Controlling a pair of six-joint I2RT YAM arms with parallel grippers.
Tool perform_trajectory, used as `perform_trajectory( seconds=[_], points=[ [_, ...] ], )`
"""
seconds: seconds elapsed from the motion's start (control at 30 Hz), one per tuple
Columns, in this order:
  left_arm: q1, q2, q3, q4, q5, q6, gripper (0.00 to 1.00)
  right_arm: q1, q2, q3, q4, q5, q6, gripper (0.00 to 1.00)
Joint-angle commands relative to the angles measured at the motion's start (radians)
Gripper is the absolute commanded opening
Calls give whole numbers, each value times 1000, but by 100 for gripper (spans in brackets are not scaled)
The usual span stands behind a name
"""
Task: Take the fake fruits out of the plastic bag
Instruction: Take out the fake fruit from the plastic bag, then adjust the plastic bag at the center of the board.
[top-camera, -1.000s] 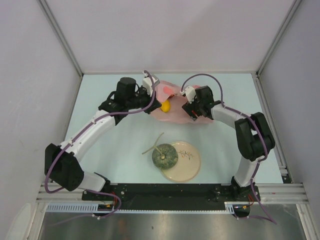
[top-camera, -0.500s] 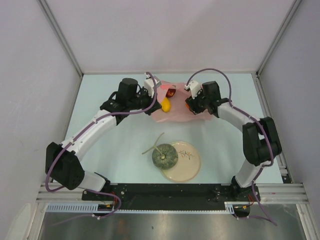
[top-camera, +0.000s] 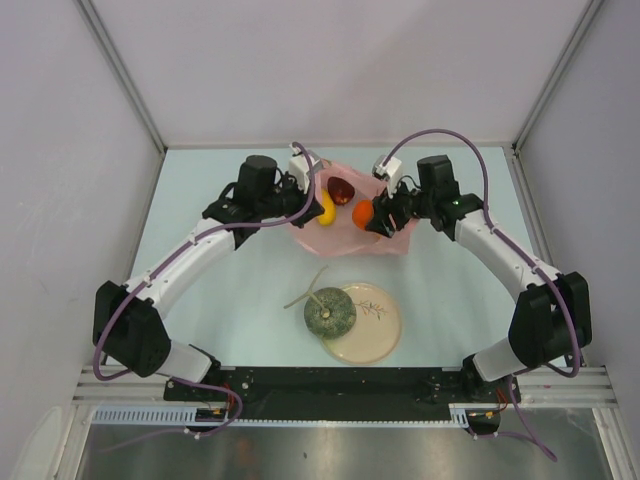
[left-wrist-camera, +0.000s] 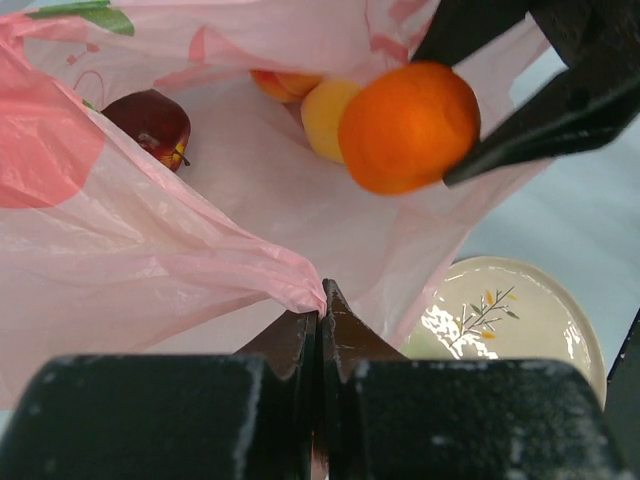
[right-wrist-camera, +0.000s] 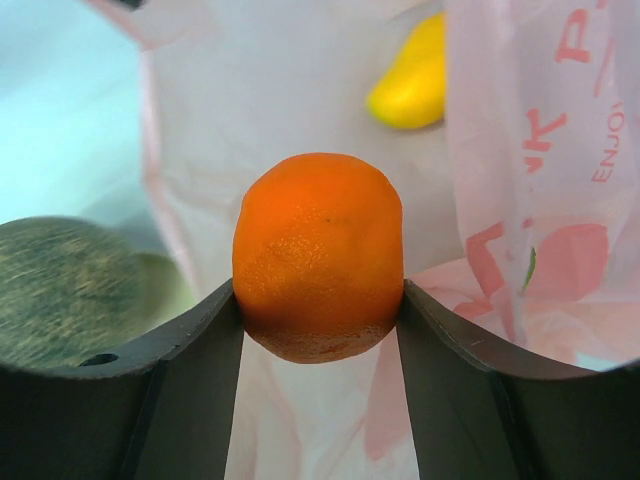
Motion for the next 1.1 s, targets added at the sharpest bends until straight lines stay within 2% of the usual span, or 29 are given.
perform_trajectory(
  seconds=[0.0,0.17,0.3,0.4,0.43,0.5,0.6,0.77,0.8,0.9,1.0,1.07],
  points=[
    [-6,-9,17,44,7,-30,5,5,-36,14,-93,-215,32,34],
    [-6,-19,9,41,11,-34,6,-9,-13,14,-15,-343,165,38],
    [-7,-29,-11,47,21,-42,6,-55,-2,14,141,-410,466,41],
    [-6,-30,-24,56,32,-51,6,-99,19,14,284,-398,634,42],
    [-6,-29,-27,57,32,-54,5,-113,28,14,315,-396,735,42],
    [-6,-26,-26,54,34,-56,0,-141,39,17,384,-354,750,41],
    [-6,-10,6,42,26,-44,0,-213,77,99,436,-320,762,40],
    [-4,37,178,37,-75,-21,0,-294,208,343,473,-272,759,40],
    [-4,51,245,42,-78,-21,0,-308,231,435,466,-269,748,40],
    [-4,83,368,54,-56,-39,0,-325,297,570,455,-255,716,40],
    [-6,100,420,68,-35,-50,0,-327,312,609,435,-252,660,40],
    [-7,108,411,68,-34,-51,0,-323,300,572,412,-257,636,41]
  ],
)
